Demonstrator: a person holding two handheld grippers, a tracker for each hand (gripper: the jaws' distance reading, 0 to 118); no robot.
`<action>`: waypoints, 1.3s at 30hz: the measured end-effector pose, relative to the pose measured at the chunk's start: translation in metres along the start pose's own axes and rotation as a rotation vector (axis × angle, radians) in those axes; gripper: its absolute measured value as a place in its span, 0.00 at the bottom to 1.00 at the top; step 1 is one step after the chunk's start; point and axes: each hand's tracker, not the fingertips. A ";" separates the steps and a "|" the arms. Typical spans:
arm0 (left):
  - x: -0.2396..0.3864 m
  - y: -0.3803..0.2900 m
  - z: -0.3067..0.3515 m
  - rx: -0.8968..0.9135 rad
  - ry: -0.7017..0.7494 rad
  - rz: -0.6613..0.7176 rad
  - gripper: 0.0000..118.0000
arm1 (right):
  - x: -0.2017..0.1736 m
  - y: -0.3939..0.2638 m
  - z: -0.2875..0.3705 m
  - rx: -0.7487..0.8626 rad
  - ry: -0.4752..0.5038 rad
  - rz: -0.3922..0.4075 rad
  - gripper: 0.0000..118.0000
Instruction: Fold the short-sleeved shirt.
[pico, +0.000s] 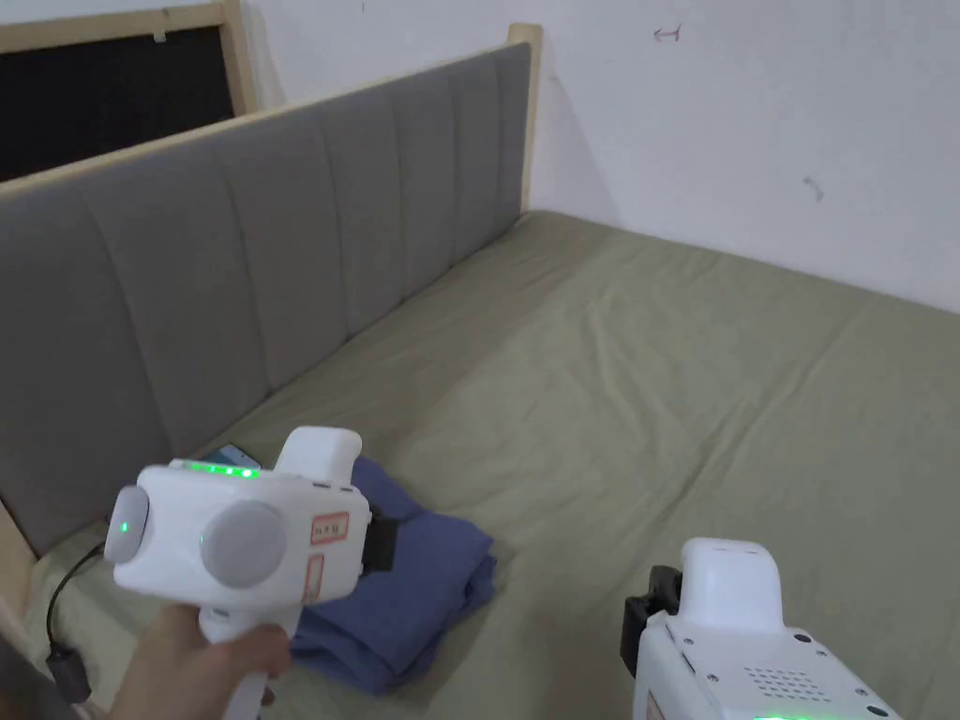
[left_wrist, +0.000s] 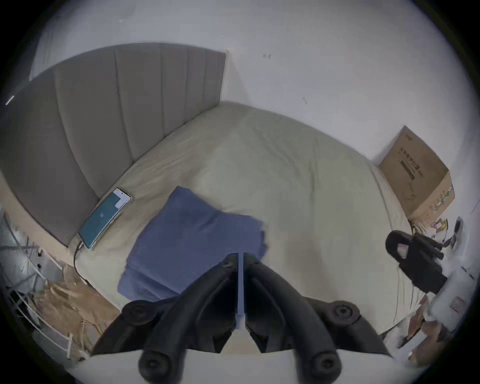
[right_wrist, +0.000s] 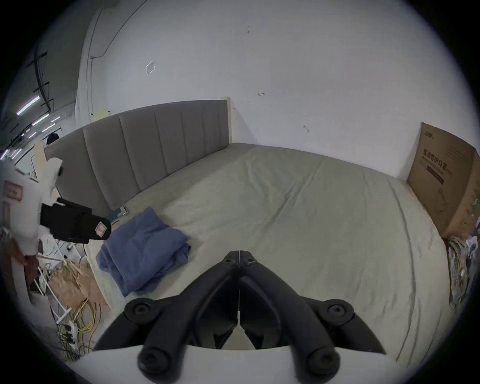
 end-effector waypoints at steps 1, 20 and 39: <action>0.010 -0.004 0.008 0.026 0.008 -0.003 0.02 | 0.007 -0.001 0.007 0.003 -0.006 -0.009 0.01; 0.227 -0.032 0.113 0.432 0.006 -0.250 0.02 | 0.139 0.016 0.161 0.197 -0.256 -0.097 0.01; 0.309 -0.032 0.176 0.665 -0.053 -0.332 0.02 | 0.187 0.027 0.267 0.417 -0.537 -0.105 0.01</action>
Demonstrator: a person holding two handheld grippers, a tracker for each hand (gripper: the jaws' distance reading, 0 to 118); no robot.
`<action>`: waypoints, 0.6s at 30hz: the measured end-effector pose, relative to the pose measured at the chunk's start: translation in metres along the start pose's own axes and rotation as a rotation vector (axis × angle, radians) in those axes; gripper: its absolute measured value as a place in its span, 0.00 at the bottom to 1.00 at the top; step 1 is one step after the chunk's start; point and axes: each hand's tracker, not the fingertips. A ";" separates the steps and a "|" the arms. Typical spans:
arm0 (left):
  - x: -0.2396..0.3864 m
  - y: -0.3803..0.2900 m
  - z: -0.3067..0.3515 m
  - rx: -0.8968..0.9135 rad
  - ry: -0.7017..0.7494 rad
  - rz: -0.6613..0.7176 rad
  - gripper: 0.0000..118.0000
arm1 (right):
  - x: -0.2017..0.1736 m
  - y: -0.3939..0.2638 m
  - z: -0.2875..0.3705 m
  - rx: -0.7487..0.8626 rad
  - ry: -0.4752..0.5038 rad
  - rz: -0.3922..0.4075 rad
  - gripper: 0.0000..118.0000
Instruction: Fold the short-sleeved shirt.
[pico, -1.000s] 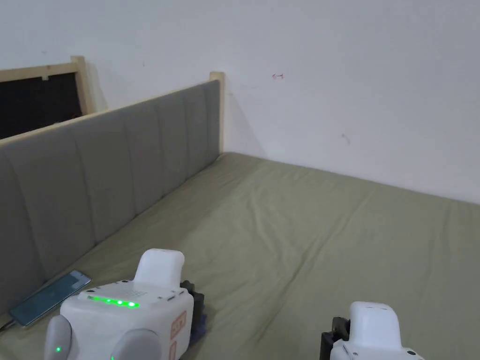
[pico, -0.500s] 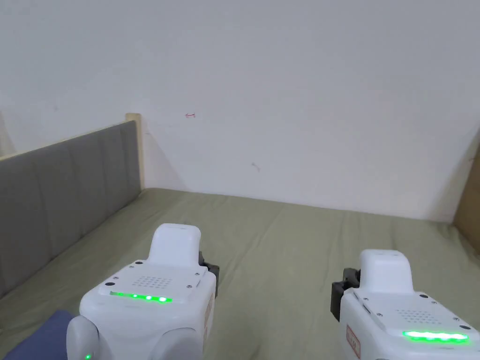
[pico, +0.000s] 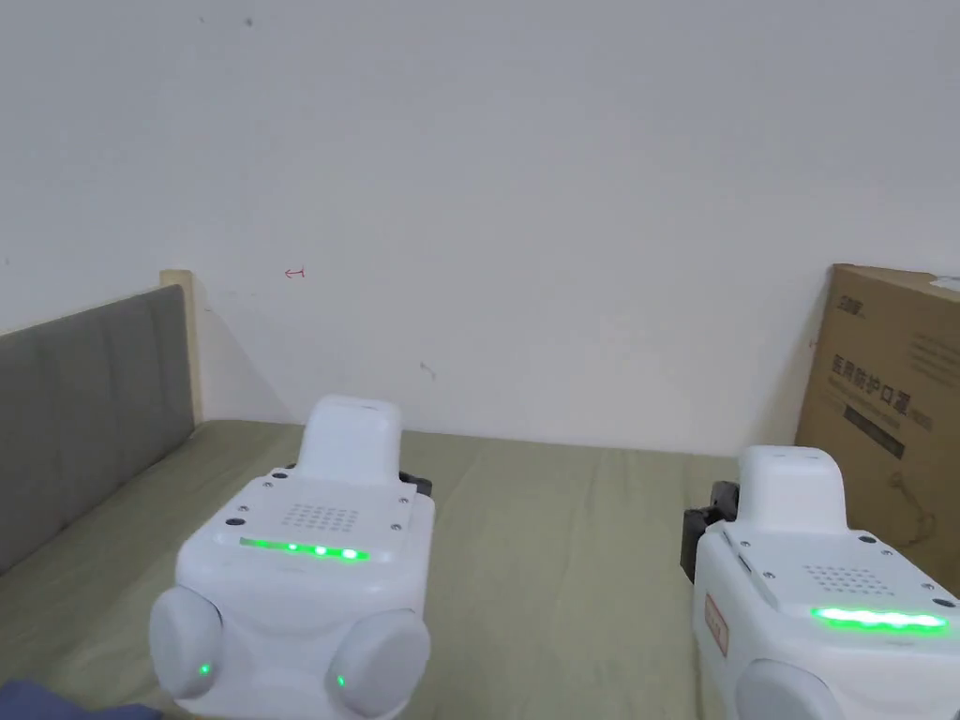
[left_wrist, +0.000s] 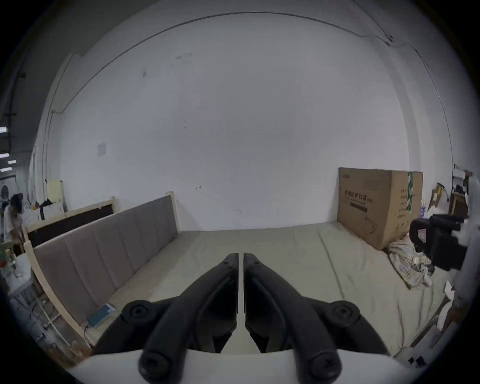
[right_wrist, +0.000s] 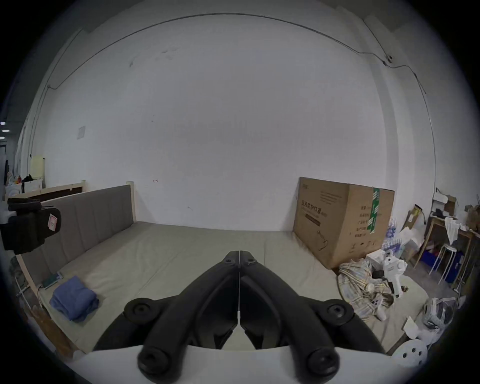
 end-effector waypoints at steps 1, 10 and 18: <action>0.001 0.002 -0.001 0.000 0.008 -0.001 0.02 | 0.003 0.000 -0.001 -0.004 -0.002 -0.005 0.01; 0.003 0.005 -0.005 -0.020 0.011 -0.007 0.43 | 0.011 0.001 -0.001 -0.007 -0.028 -0.025 0.05; 0.007 0.003 -0.002 -0.001 0.020 -0.006 0.94 | 0.011 -0.002 0.004 0.032 -0.059 0.000 0.78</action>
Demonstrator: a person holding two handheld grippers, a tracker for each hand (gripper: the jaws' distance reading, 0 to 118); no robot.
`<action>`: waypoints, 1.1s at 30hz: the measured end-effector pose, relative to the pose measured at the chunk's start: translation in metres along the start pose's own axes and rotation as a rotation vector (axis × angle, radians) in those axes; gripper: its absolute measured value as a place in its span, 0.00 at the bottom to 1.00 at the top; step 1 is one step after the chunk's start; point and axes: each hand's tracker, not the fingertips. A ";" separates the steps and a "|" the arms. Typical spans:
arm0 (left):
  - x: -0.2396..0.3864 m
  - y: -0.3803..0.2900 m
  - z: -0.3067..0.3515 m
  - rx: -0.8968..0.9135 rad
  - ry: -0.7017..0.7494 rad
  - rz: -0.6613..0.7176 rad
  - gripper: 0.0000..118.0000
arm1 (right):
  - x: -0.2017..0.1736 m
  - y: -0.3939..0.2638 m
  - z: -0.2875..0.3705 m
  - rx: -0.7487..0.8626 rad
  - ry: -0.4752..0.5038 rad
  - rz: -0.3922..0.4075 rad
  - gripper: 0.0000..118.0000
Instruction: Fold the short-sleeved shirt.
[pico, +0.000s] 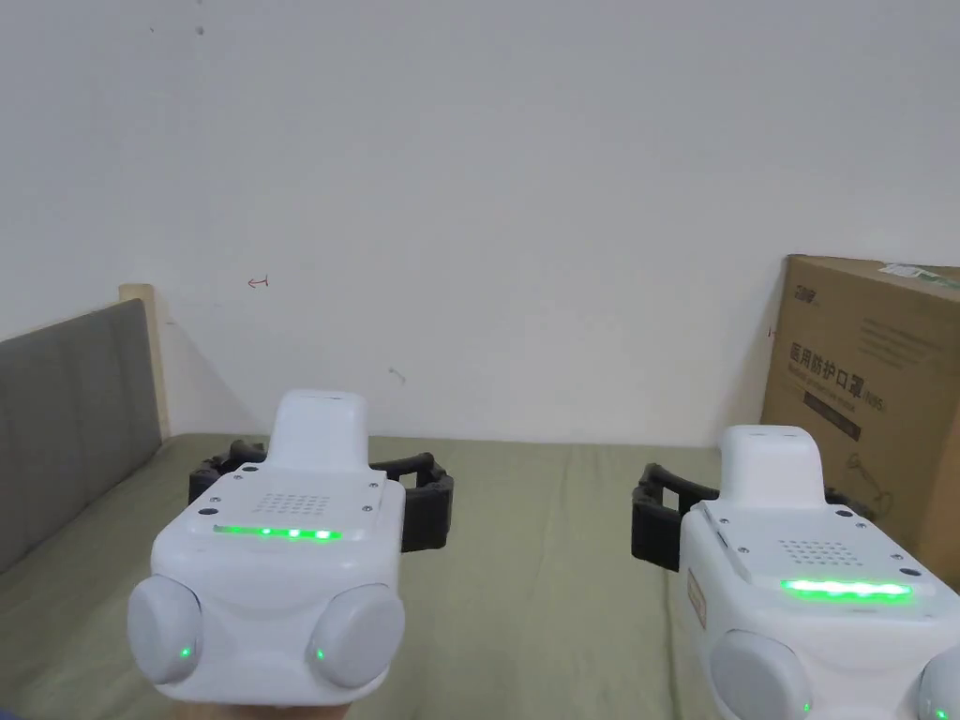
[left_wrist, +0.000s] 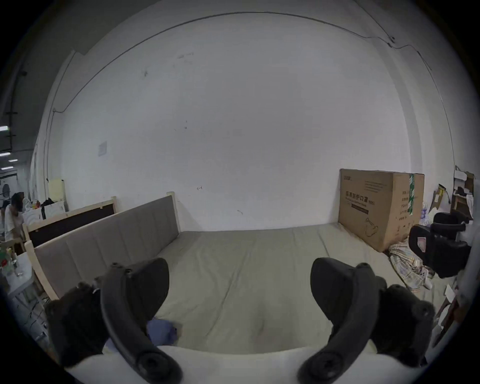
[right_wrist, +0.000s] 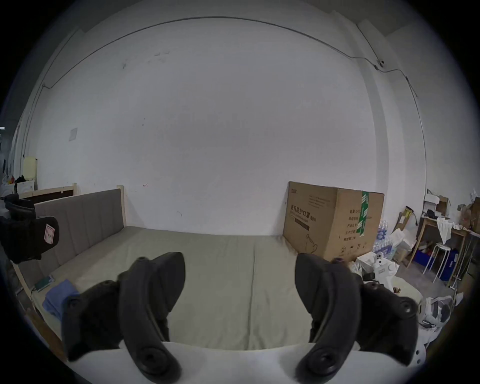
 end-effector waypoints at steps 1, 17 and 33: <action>0.000 -0.001 0.001 0.009 0.008 0.003 0.94 | 0.000 0.000 0.002 0.011 -0.005 -0.003 0.80; -0.004 -0.009 -0.007 -0.056 -0.103 0.013 0.95 | 0.008 -0.005 0.002 0.014 -0.017 -0.035 0.99; -0.010 -0.015 -0.013 -0.077 -0.095 0.063 0.95 | 0.010 -0.010 0.000 -0.011 -0.031 -0.007 0.99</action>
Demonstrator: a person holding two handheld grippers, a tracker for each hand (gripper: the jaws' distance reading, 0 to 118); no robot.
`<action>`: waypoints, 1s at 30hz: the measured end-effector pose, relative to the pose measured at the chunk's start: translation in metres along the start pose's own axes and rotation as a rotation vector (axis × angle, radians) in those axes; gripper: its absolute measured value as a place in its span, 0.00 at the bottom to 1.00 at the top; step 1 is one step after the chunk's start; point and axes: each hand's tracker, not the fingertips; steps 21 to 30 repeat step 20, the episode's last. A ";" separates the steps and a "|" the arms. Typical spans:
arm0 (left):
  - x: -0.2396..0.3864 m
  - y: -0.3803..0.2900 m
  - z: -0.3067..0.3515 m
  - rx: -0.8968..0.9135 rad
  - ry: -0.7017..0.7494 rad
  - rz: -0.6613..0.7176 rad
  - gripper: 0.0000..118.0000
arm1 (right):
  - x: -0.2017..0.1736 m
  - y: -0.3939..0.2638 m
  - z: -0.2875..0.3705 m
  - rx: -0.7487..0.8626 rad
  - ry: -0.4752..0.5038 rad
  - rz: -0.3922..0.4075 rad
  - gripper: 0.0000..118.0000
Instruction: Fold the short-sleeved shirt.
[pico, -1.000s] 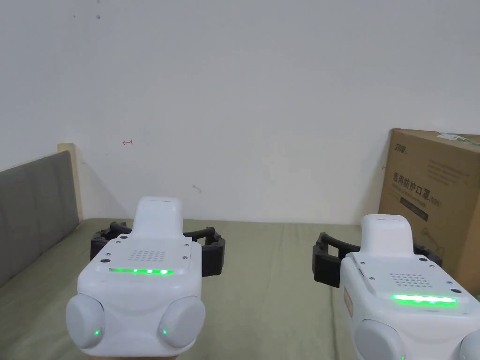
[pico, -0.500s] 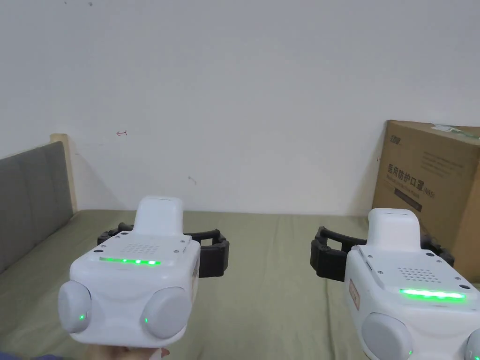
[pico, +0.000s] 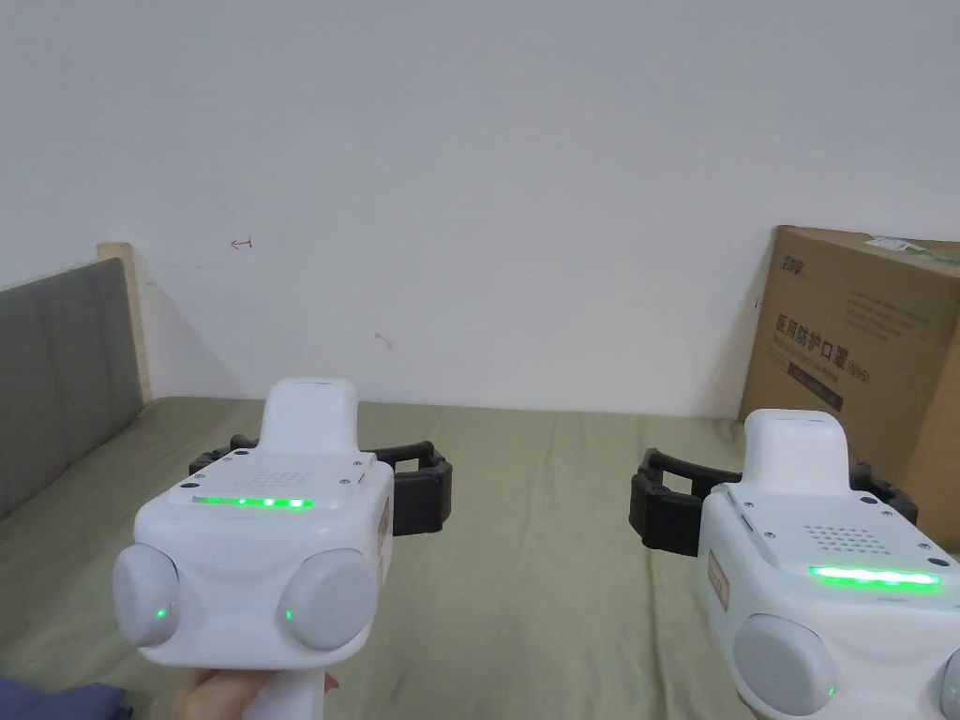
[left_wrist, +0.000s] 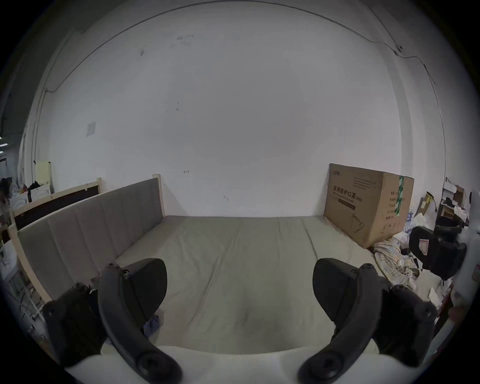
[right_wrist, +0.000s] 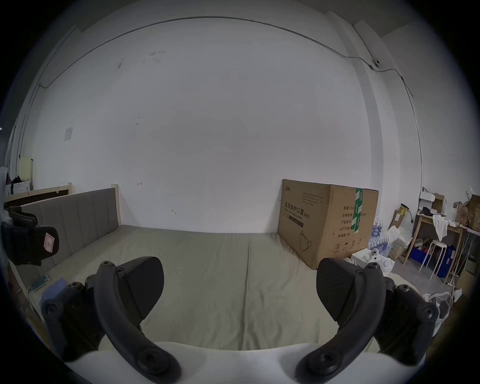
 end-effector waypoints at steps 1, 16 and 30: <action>0.000 0.000 0.000 0.002 0.001 0.006 0.95 | 0.000 0.000 0.000 -0.002 0.004 -0.001 0.99; 0.002 -0.006 0.004 0.066 -0.007 -0.064 0.95 | 0.005 -0.004 0.000 0.006 0.023 -0.035 0.99; 0.003 -0.003 0.005 0.057 -0.014 -0.061 0.95 | 0.005 -0.006 -0.002 -0.001 0.021 -0.034 0.99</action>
